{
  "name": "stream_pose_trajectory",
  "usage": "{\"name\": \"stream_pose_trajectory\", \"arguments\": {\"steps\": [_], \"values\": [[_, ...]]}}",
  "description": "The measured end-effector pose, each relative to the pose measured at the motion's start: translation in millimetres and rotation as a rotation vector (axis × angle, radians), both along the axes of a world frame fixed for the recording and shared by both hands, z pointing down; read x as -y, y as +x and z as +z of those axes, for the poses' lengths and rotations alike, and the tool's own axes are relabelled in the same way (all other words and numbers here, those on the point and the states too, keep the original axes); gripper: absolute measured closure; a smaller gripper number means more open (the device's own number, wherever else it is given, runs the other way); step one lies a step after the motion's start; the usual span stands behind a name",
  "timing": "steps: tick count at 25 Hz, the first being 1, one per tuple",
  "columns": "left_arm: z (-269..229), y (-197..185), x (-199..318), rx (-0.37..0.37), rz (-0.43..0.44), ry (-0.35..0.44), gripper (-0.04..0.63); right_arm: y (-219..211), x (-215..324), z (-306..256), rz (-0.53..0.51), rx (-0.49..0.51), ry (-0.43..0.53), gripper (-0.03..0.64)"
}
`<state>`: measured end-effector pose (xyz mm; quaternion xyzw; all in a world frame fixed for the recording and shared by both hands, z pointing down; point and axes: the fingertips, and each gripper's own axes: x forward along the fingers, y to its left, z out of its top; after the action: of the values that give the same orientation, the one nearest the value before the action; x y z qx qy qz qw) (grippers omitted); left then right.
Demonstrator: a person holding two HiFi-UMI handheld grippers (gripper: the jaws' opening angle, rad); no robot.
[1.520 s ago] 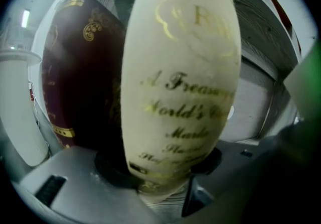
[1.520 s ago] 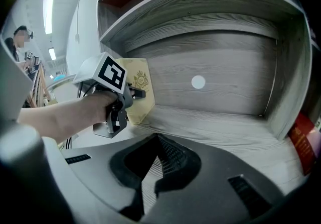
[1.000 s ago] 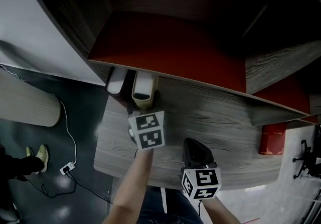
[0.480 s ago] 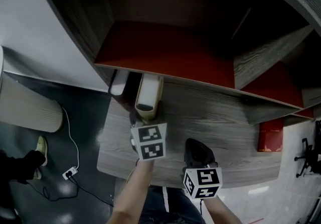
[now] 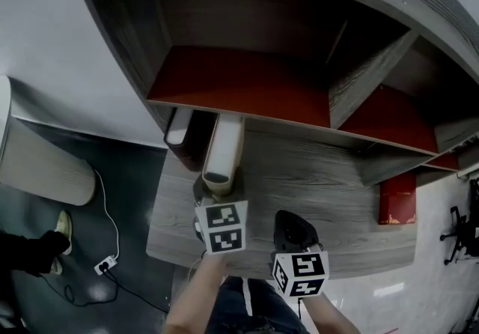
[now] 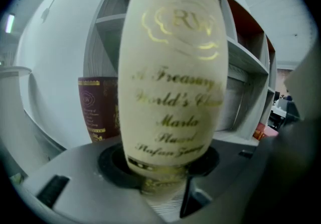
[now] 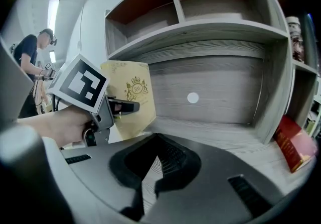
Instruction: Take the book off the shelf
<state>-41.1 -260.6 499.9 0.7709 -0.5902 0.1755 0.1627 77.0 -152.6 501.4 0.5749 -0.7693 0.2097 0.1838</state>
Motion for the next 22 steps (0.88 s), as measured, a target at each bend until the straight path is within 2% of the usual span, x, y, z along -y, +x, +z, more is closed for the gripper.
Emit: {"name": "stream_pose_trajectory", "arguments": {"steps": [22], "values": [[-19.4,-0.1,-63.4,0.034,0.063,-0.011,0.376,0.2,-16.1,-37.3,-0.023,-0.026,0.085,0.609]]}}
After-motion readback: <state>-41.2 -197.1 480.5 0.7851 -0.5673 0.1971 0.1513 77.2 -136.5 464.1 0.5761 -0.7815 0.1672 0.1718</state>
